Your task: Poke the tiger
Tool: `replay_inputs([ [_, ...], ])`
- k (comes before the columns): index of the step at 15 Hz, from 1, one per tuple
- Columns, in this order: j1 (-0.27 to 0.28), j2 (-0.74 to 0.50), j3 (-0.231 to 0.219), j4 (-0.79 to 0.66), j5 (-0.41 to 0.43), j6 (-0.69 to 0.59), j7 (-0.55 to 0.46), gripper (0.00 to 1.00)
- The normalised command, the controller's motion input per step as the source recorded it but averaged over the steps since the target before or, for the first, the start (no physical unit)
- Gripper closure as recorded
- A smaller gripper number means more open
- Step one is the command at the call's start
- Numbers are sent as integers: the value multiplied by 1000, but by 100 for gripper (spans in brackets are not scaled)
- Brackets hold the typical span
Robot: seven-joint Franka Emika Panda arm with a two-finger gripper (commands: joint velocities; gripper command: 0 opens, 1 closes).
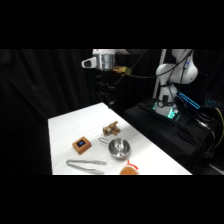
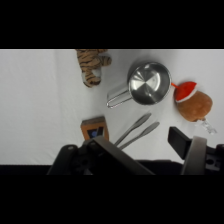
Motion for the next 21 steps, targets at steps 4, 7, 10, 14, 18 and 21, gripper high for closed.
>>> replay_inputs([
  [4, -33, -41, -25, -13, 9, -2, -10, 0],
  [7, -102, -137, -98, -90, 18, 16, -76, 0],
  [10, -114, -172, -110, -157, 30, 52, -122, 0],
  [14, -78, -147, -70, -191, 23, 118, -108, 32],
  [18, -44, -72, -31, -200, 17, 199, -97, 67],
  [21, -35, 16, -25, -167, 37, 268, -107, 93],
])
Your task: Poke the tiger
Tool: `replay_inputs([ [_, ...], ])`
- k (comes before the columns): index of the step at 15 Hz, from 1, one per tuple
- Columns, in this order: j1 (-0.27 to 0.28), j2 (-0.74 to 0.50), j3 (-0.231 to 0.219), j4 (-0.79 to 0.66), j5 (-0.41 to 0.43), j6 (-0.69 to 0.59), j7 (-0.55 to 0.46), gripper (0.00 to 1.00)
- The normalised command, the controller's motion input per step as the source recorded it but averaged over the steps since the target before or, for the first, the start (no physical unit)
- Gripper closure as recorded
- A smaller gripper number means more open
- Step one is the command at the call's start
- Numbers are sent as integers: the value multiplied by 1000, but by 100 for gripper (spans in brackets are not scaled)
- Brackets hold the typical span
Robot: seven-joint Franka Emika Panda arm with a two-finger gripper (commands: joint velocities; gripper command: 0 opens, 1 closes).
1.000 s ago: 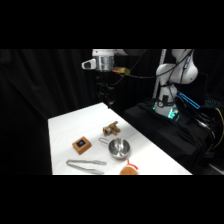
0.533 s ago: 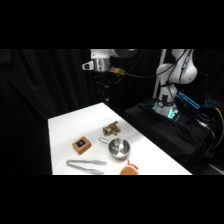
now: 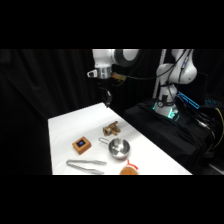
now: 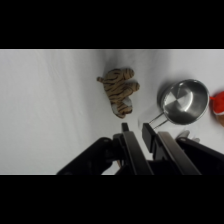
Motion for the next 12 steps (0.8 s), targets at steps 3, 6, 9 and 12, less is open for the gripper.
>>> replay_inputs([
  [3, -31, 121, -16, -137, 40, 398, -108, 97],
  [6, -35, 196, -4, -70, 59, 392, -108, 93],
  [9, -49, 201, 9, -37, 54, 337, -100, 91],
  [12, -64, 151, 29, -55, 85, 284, -127, 93],
])
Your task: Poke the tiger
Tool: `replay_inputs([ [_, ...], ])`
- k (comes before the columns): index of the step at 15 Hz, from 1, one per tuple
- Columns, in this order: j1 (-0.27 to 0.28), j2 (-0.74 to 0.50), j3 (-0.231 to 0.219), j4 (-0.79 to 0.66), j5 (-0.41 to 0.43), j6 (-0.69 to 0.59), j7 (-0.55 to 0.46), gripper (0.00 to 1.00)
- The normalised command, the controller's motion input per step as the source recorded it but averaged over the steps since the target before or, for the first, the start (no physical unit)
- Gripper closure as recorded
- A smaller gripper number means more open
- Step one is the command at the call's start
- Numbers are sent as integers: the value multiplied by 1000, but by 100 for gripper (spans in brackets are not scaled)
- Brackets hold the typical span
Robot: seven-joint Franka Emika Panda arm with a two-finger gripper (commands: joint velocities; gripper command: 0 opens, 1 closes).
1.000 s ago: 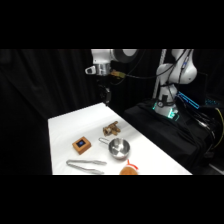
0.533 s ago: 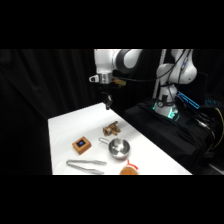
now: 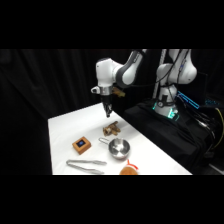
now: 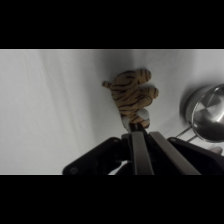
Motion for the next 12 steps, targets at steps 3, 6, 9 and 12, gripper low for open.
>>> replay_inputs([
  [3, -74, 103, 63, -103, 135, 273, -161, 92],
  [6, -88, 96, 103, -140, 183, 294, -200, 93],
  [9, -113, 110, 144, -119, 220, 322, -247, 93],
  [12, -201, 111, 252, -92, 365, 370, -407, 93],
])
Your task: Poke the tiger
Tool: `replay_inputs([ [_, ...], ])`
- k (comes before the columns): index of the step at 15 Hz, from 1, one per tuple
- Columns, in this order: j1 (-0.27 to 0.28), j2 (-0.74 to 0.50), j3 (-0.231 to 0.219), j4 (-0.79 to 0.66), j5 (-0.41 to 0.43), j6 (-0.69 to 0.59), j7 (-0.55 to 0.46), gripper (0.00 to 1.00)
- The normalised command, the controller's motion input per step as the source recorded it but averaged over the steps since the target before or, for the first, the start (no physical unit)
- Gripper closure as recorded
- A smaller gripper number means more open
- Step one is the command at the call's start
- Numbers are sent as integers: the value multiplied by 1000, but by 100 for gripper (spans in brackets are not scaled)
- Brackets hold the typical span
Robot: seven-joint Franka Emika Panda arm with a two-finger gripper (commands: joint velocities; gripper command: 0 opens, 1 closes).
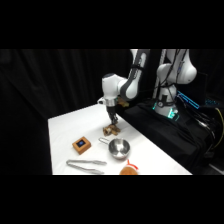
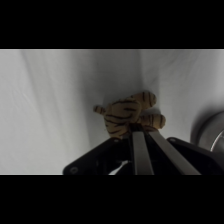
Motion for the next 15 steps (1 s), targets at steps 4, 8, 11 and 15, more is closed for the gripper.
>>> replay_inputs([
  [4, -256, 137, 313, -34, 332, 326, -428, 93],
  [8, -210, 175, 240, 14, 127, 267, -265, 94],
  [11, -160, 99, 154, 0, 11, 215, -136, 92],
  [15, -35, -216, -16, -137, -135, 77, 17, 94],
])
